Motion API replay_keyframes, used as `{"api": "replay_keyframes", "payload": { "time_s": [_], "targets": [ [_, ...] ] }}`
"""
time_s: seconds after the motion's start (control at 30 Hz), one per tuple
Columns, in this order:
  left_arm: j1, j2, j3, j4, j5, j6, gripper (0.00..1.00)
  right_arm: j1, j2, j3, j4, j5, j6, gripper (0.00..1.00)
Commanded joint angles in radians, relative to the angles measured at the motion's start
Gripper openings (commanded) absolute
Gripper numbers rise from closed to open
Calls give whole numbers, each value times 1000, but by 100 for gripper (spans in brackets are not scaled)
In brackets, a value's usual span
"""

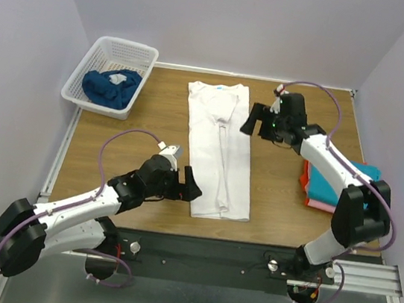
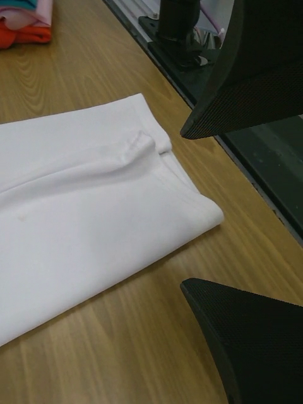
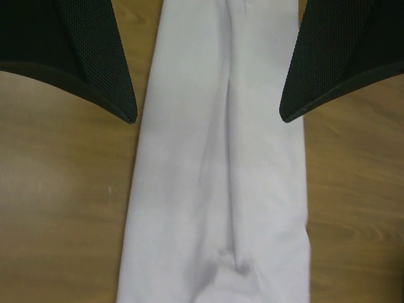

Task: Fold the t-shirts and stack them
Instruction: Fold the tshirt

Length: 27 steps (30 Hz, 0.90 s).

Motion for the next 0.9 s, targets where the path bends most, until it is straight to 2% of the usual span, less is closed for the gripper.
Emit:
{"api": "replay_keyframes", "payload": {
  "time_s": [0.0,0.2,0.33,0.4,0.5,0.53,0.7,0.77,0.87],
  "targets": [
    [-52,26,-5,-63,-24,-56,98,-4,-133,-285,-17,1,81,100],
    [-114,150,31,-76,-32,-68,94,-4,-332,-518,-13,-122,107,100],
    [-138,231,61,-92,-40,-73,93,-4,-385,-633,-15,-214,107,100],
    [-144,268,68,-92,-44,-75,89,-4,-396,-675,-17,-298,104,100],
    [-153,311,89,-95,-40,-65,81,-3,-406,-741,-18,-346,116,100],
    [-156,319,94,-95,-37,-65,76,-3,-409,-750,-18,-350,117,100],
    [-170,328,95,-131,-44,-67,66,-4,-432,-773,-23,-340,132,100],
    [-173,333,92,-153,-53,-70,51,-3,-440,-775,-36,-332,133,100],
    [-175,339,81,-161,-58,-67,37,-3,-452,-786,-81,-327,132,98]
  ]
}}
